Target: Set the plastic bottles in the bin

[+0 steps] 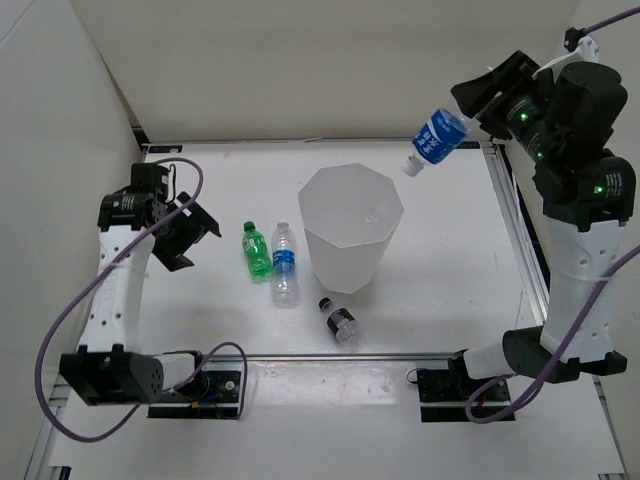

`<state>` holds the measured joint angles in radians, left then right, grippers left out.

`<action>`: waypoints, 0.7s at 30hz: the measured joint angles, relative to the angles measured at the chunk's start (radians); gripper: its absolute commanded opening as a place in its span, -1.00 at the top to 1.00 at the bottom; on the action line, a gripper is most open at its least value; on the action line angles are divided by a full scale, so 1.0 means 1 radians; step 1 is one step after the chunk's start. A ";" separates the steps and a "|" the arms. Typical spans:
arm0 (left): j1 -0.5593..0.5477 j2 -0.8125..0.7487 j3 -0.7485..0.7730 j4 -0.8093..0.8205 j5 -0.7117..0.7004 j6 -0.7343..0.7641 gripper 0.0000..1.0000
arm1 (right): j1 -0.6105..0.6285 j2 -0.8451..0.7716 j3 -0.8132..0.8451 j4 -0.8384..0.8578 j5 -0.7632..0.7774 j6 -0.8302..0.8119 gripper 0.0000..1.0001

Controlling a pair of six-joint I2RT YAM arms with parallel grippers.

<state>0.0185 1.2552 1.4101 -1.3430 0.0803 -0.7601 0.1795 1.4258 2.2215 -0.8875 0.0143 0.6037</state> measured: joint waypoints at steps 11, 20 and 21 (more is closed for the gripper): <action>-0.026 -0.130 -0.122 0.164 0.055 -0.042 -0.96 | 0.272 0.241 -0.055 -0.125 0.035 -0.008 -1.00; -0.147 0.114 -0.181 0.324 0.146 -0.044 -0.98 | 0.198 0.092 -0.119 -0.195 -0.051 -0.005 -1.00; -0.166 0.158 -0.164 0.338 0.146 -0.034 -0.98 | 0.195 0.073 -0.118 -0.195 -0.071 -0.006 -1.00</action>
<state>-0.1471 1.4128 1.2465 -1.0046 0.2260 -0.7944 0.3744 1.4990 2.1036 -1.0824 -0.0566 0.5980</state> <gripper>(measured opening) 0.992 0.998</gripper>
